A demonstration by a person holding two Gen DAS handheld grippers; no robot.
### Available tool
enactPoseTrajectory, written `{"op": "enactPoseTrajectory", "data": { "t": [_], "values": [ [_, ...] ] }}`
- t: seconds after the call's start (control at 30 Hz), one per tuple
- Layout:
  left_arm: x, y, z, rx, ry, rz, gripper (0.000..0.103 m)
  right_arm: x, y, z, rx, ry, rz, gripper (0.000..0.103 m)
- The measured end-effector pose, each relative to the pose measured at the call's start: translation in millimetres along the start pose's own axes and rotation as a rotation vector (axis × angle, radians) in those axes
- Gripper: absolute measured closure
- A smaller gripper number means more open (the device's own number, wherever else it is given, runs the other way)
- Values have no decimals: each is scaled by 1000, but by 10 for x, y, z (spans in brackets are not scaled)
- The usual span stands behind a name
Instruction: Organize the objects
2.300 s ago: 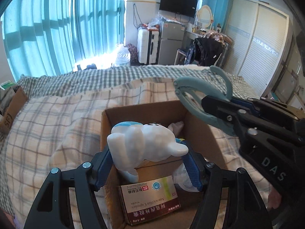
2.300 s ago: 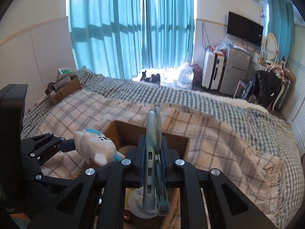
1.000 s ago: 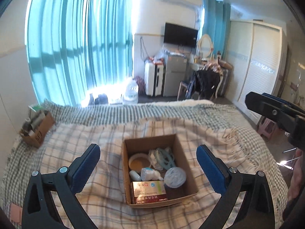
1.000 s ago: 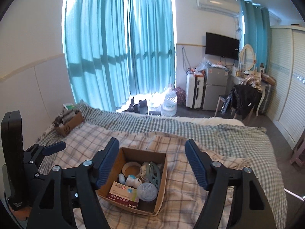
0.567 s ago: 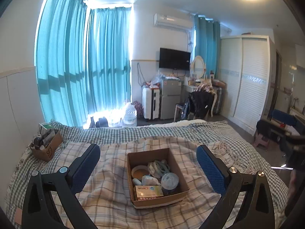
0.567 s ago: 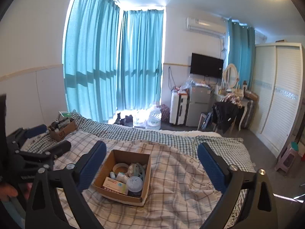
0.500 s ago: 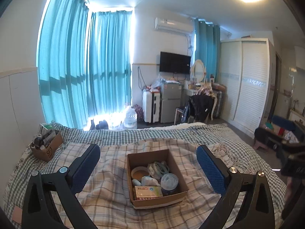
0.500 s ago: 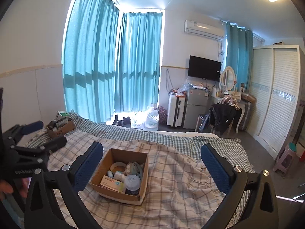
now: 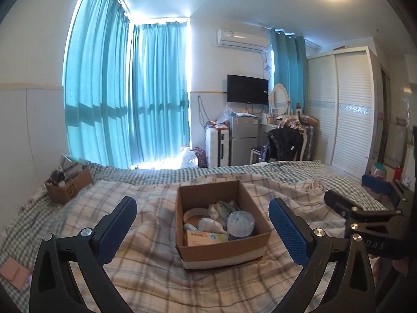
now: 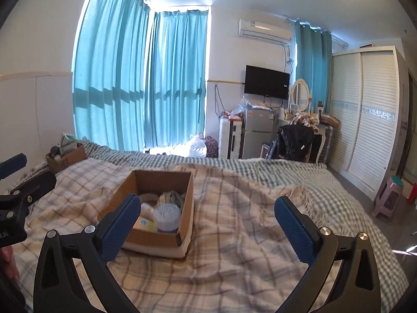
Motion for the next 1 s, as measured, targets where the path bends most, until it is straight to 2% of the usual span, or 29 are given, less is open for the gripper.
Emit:
{"op": "enactPoseTrajectory", "data": {
  "t": [0.13, 0.33, 0.6, 1.0],
  "values": [
    [51, -131, 15, -6, 29, -29, 0, -17, -165, 84, 15, -22, 10, 0],
    [83, -238, 39, 19, 40, -43, 0, -82, -143, 81, 11, -27, 34, 0],
    [70, -241, 4, 22, -2, -65, 0, -64, -148, 87, 16, -37, 23, 0],
    [90, -261, 22, 32, 2, -65, 0, -33, -139, 92, 23, -33, 24, 0]
  ]
}}
Point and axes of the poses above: each gripper's, at about its wrist camera, not at the fingertips, and z roughly the way its jaws point, x to its left, y to its top, the point moved 4 cm from there along z, roughly the way its jaws point, and after that the axes turned 14 degrees about -y, right-handed, at the moved point
